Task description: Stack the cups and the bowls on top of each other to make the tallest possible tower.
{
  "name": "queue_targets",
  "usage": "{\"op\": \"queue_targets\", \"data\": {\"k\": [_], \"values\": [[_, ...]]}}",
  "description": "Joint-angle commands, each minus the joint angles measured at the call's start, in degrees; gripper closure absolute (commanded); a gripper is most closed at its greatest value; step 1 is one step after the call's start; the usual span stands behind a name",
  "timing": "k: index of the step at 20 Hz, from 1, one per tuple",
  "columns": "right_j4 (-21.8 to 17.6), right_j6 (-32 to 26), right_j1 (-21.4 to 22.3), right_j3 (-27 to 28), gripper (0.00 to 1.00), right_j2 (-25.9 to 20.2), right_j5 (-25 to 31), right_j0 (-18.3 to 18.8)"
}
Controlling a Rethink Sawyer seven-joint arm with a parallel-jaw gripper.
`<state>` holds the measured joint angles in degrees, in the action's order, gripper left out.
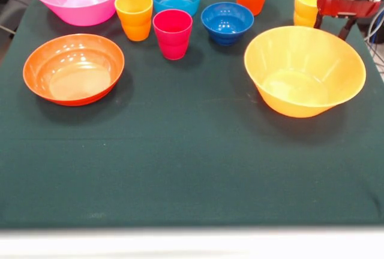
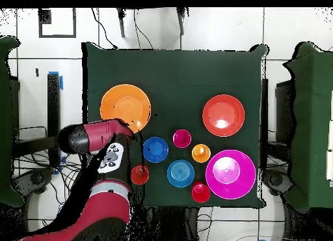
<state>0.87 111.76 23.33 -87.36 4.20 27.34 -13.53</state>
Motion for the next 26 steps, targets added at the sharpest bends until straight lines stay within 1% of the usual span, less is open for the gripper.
{"op": "queue_targets", "data": {"k": [1, 5, 7, 10, 15, 17, 21, 23, 26], "values": [[0.29, 5.05, -0.78, 4.04, 0.00, -2.70, 3.36, 1.49], [1.39, 7.03, 1.15, 2.77, 0.00, -1.82, 4.70, 1.32], [0.75, 5.42, 2.09, 2.59, 0.00, -2.24, 6.03, 1.54], [0.75, 5.24, 4.33, 1.00, 0.00, -2.26, 7.33, 1.31], [0.52, 4.26, 6.33, 0.22, 0.00, -2.52, 9.80, 1.85], [0.40, 3.74, 8.46, -1.84, 0.00, -2.84, 10.55, 2.10], [0.20, 3.00, 11.05, -4.07, 0.00, -3.19, 11.51, 2.84], [-0.20, 2.72, 11.52, -5.25, 0.00, -3.41, 10.87, 3.22], [-0.99, 1.90, 10.36, -4.42, 0.00, -3.68, 10.30, 4.31]]}}
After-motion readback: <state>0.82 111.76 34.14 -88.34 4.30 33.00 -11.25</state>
